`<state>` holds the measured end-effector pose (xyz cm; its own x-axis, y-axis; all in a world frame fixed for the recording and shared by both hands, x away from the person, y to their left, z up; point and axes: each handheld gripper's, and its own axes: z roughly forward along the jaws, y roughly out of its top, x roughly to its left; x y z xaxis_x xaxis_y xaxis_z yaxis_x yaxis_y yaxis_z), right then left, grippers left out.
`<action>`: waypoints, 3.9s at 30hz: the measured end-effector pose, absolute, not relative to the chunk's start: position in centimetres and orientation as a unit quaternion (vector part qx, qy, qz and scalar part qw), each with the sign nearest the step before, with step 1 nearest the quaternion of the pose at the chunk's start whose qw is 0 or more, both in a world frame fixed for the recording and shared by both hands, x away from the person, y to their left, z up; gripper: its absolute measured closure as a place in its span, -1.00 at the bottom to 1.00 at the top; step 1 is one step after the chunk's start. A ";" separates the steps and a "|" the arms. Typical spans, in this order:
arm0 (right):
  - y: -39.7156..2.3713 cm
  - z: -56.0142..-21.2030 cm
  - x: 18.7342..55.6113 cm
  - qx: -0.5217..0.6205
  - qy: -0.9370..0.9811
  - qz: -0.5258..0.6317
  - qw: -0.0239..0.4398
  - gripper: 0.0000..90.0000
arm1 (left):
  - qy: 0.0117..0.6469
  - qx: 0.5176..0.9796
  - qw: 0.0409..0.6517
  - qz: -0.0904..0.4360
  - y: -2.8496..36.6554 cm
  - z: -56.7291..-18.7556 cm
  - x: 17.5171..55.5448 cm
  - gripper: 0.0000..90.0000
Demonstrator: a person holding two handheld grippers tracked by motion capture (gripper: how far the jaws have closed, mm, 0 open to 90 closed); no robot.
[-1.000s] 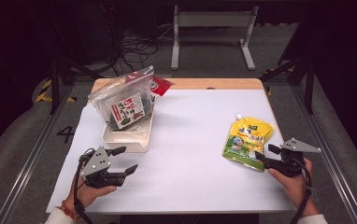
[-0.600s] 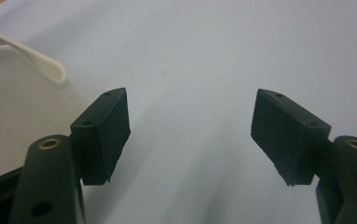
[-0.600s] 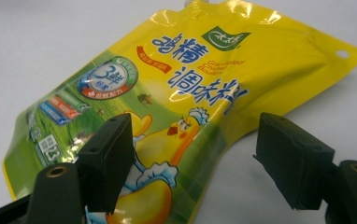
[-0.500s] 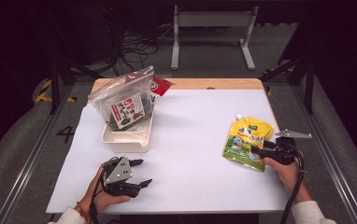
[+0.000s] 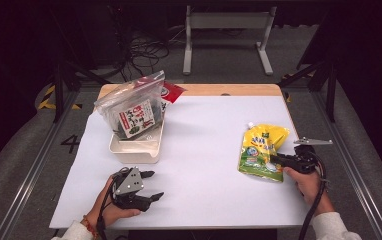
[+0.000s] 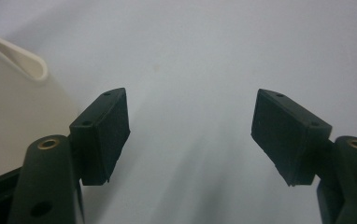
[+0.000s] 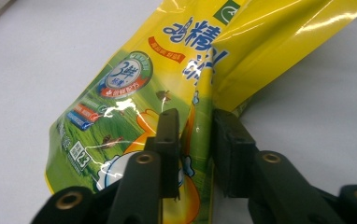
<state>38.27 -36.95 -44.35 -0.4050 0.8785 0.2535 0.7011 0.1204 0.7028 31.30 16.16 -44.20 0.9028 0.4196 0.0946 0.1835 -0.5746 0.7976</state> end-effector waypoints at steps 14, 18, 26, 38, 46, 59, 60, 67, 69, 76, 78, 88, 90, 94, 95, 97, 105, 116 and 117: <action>-35.8 -44.1 37.1 0.493 0.745 0.432 0.124 0.88 | 0.192 0.866 0.451 0.101 14.5 -44.2 32.5 -0.31; -34.9 -43.5 36.5 0.473 0.749 0.447 0.122 0.89 | 0.189 0.862 0.463 0.075 13.1 -44.1 33.3 -0.38; -32.8 -42.7 35.4 0.442 0.743 0.485 0.129 0.90 | 0.183 0.861 0.473 0.035 9.5 -43.8 34.9 -0.48; -28.8 -41.2 33.7 0.379 0.745 0.532 0.132 0.90 | 0.197 0.858 0.475 0.007 6.6 -44.2 36.1 -0.54; -24.0 -40.5 32.1 0.325 0.762 0.548 0.118 0.90 | 0.222 0.829 0.512 -0.050 7.5 -44.3 37.3 -0.53; -21.9 -41.3 31.6 0.281 0.768 0.563 0.119 0.88 | 0.218 0.807 0.548 -0.022 9.0 -43.1 37.0 0.29; -21.9 -41.4 31.6 0.279 0.769 0.563 0.119 0.88 | 0.214 0.805 0.553 -0.018 9.2 -42.9 37.0 0.40; -21.3 -41.4 31.5 0.271 0.777 0.552 0.136 0.84 | 0.188 0.811 0.553 0.017 9.7 -41.4 36.2 0.89; -21.3 -41.3 31.5 0.274 0.778 0.547 0.143 0.80 | 0.175 0.813 0.555 0.030 9.8 -40.8 35.9 0.89; -21.0 -41.2 31.3 0.277 0.780 0.542 0.147 0.62 | 0.158 0.815 0.556 0.048 10.5 -39.9 35.3 0.91; -21.0 -41.2 31.4 0.282 0.780 0.540 0.144 0.44 | 0.157 0.816 0.554 0.057 10.9 -39.6 35.2 0.91; -22.8 -41.3 31.4 0.300 0.791 0.506 0.172 -0.11 | 0.151 0.810 0.560 0.087 12.5 -38.4 34.7 0.91; -23.3 -41.2 31.4 0.300 0.794 0.495 0.184 -0.16 | 0.152 0.809 0.561 0.089 12.8 -38.3 34.7 0.91; -24.4 -41.3 31.1 0.309 0.793 0.467 0.241 -0.21 | 0.154 0.806 0.563 0.098 13.2 -38.1 34.5 0.90; -24.5 -41.3 31.1 0.309 0.794 0.462 0.248 -0.23 | 0.150 0.808 0.560 0.100 13.4 -38.0 34.5 0.90; -24.7 -41.4 31.1 0.307 0.796 0.460 0.246 -0.27 | 0.153 0.807 0.561 0.102 13.5 -38.0 34.4 0.91; -25.6 -41.6 31.0 0.305 0.806 0.446 0.242 -0.36 | 0.153 0.802 0.565 0.115 14.7 -37.4 33.9 0.91; -26.8 -42.7 30.6 0.311 0.822 0.418 0.230 -0.59 | 0.158 0.786 0.577 0.156 17.1 -35.2 33.4 0.90; -26.9 -42.8 30.5 0.313 0.823 0.416 0.229 -0.59 | 0.159 0.785 0.577 0.161 17.4 -35.0 33.3 0.90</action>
